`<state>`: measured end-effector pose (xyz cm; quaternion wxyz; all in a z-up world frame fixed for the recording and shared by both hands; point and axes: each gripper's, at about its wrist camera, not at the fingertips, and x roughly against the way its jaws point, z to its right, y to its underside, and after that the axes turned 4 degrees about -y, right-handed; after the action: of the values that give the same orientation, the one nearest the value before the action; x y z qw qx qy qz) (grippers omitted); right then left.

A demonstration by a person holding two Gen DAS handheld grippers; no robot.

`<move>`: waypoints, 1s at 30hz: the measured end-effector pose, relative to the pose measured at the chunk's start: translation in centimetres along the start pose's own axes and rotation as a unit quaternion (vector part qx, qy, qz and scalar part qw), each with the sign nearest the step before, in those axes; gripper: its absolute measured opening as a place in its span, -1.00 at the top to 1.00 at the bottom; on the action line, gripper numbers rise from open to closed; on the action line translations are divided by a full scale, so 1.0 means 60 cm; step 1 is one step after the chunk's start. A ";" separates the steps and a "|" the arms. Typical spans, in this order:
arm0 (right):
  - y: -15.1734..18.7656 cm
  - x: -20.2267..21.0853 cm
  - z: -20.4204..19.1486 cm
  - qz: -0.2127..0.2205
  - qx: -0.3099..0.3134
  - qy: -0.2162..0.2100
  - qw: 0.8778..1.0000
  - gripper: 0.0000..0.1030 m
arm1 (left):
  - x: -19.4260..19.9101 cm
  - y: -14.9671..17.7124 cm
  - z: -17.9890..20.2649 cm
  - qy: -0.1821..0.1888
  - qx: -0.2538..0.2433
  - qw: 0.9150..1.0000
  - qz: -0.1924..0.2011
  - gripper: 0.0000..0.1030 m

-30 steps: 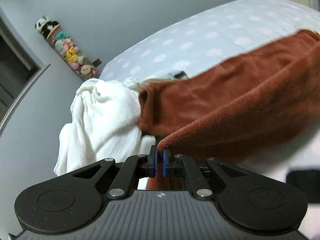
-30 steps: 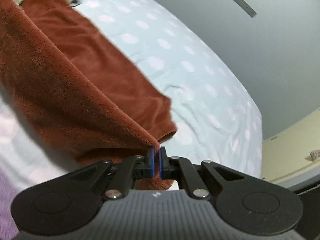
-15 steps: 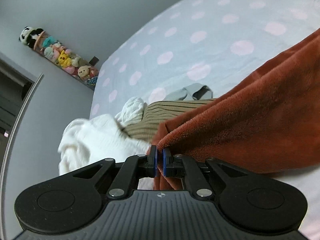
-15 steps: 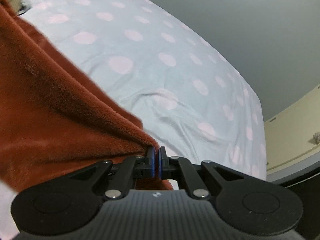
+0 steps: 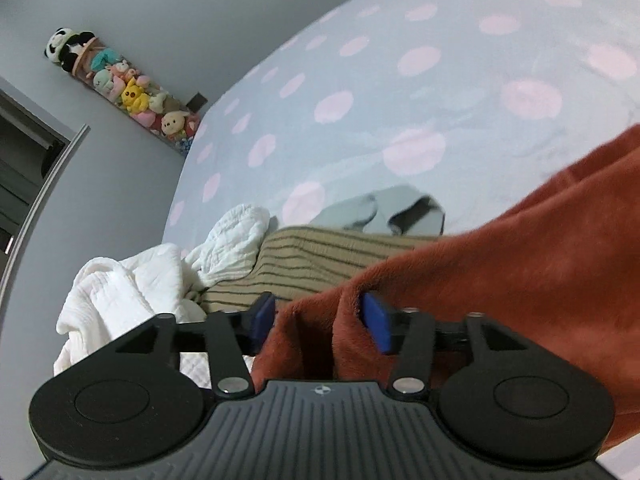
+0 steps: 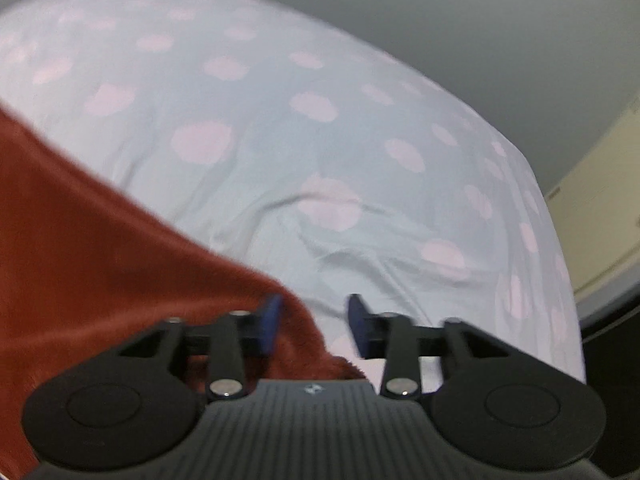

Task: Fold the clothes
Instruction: 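Lift the fleece with both grippers and open them, then grasp the fleece cuff with the right gripper and lift it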

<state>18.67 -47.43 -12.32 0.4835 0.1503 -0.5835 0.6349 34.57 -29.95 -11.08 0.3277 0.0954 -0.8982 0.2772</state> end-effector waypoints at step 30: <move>0.361 0.058 0.012 0.099 -0.645 -0.200 0.731 -0.48 | 0.207 0.221 0.136 0.194 0.218 0.955 -0.052 -0.18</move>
<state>-0.40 -43.30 -22.41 0.2709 -0.1327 -0.9475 0.1059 15.98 -23.40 -14.05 0.4804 0.1553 -0.7291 0.4620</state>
